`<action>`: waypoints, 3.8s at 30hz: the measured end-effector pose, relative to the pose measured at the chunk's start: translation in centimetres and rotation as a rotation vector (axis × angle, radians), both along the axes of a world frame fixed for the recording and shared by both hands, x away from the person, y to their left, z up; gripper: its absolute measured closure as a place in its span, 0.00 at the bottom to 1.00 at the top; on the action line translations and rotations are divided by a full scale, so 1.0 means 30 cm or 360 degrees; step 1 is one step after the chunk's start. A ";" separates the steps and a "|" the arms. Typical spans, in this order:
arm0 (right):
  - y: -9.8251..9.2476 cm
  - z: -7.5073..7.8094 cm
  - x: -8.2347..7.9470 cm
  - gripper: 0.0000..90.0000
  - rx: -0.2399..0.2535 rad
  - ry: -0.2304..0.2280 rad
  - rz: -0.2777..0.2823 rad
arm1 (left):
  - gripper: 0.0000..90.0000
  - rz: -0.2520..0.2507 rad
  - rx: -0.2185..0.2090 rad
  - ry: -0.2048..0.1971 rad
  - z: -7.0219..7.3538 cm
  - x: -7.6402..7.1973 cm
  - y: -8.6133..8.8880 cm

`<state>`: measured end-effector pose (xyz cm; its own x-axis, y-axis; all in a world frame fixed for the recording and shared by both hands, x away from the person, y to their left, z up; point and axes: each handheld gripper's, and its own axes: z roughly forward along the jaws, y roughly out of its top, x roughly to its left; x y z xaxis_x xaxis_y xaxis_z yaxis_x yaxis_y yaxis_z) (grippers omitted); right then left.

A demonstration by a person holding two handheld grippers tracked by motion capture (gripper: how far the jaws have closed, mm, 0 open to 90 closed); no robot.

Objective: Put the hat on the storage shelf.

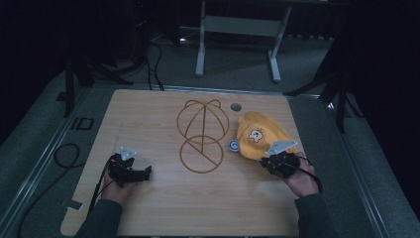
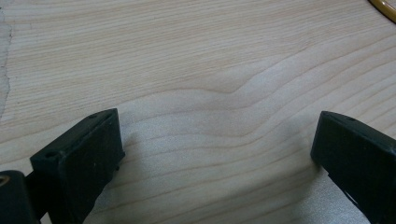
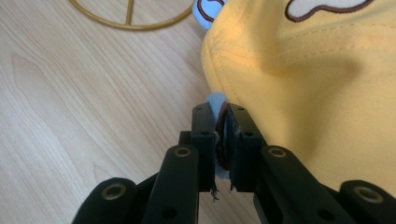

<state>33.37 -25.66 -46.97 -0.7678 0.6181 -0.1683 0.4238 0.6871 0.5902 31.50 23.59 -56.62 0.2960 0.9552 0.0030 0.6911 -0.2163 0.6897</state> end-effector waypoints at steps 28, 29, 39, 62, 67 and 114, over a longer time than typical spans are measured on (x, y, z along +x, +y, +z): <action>-0.038 0.205 -0.022 0.92 0.0347 -0.0110 0.0060 | 0.02 0.0000 -0.0001 0.0001 0.000 0.000 0.000; -0.044 0.211 -0.023 0.92 0.0362 -0.0113 0.0050 | 0.02 0.0000 -0.0001 0.0001 0.000 0.000 0.000; -0.072 0.186 -0.013 0.89 0.0275 -0.0054 0.0001 | 0.02 0.0001 -0.0002 -0.0002 0.000 0.000 0.000; -0.012 0.207 0.023 0.77 0.0089 0.0048 0.0096 | 0.02 0.0002 -0.0004 0.0000 0.000 0.000 0.000; 0.015 0.220 0.032 0.77 0.0044 0.0067 0.0126 | 0.02 -0.0001 -0.0002 0.0003 0.000 0.000 0.000; 0.180 0.202 0.195 0.68 -0.0340 0.0322 0.0295 | 0.02 0.0002 -0.0004 -0.0003 0.000 0.000 0.000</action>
<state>39.22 -20.27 -40.91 -0.8949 0.4320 -0.1120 0.3736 0.8625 0.3414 31.51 23.58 -56.63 0.2948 0.9556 0.0013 0.6900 -0.2138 0.6915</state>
